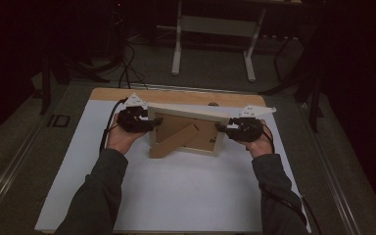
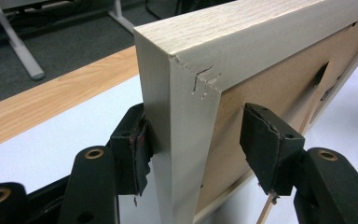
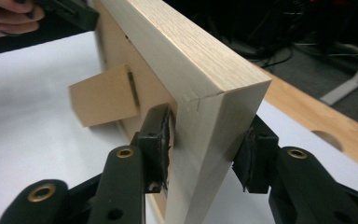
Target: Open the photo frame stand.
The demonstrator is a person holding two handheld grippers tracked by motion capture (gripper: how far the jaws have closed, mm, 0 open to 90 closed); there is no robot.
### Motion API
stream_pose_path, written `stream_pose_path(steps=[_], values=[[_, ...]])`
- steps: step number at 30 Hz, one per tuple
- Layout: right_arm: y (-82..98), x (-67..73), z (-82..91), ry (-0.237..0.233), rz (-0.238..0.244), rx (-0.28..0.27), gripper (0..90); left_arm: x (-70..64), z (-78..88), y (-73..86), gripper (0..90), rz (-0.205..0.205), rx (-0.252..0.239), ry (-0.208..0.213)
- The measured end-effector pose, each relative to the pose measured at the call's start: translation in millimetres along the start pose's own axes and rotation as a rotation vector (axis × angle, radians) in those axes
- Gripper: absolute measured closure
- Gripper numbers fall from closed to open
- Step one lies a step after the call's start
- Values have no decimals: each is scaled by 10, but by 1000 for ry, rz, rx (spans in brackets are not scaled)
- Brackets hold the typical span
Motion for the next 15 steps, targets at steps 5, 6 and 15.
stream_pose_path(steps=[5, 6, 15], values=[[-21, 12, -15, 24, 5, -7, 581, 4, -2, 6, 451, 7, -5, -4], [-19, 6, -16, 28, 4, -8, 579, -3, 4, 9, 451, 6, -6, -3], [22, -8, -6, 16, -9, -15, 580, -26, 42, 26, 466, 13, -6, -2]])
Point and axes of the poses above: each handheld gripper's, and its own axes: z roughly backward along the jaws, y roughly out of its underside, x roughly to its left, the point moved 2 cm from there along -z, roughly forward along the jaws, and after that the axes turned 13 degrees about -y, right-handed, at the moved point
